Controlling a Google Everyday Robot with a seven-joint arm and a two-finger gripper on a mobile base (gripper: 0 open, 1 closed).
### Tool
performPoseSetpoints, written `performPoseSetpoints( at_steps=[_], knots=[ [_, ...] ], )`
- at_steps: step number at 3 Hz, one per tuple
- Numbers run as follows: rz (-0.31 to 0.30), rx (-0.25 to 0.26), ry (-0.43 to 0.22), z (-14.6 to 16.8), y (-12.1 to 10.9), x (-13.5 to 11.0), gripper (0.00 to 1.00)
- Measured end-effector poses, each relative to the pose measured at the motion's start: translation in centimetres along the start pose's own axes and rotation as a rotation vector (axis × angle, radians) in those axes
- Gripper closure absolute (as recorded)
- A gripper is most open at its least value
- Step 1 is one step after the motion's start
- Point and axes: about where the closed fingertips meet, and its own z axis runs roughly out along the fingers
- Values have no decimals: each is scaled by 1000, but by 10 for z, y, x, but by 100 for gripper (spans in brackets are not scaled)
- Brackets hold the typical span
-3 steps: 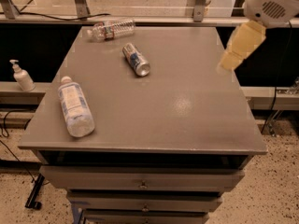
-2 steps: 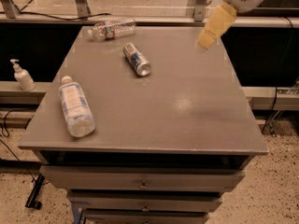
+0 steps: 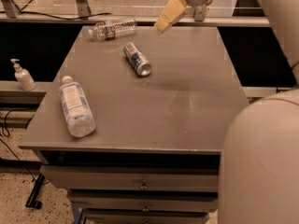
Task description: Place redbull can upright
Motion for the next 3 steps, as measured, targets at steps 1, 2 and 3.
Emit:
performPoseSetpoints(
  at_steps=[1,2,3],
  knots=[
    [79,-27,-27,28,3,-29,0],
    [143,-24,-49,47,8,-48,0],
    [194,-1,-59,59,16,-51,0]
  ],
)
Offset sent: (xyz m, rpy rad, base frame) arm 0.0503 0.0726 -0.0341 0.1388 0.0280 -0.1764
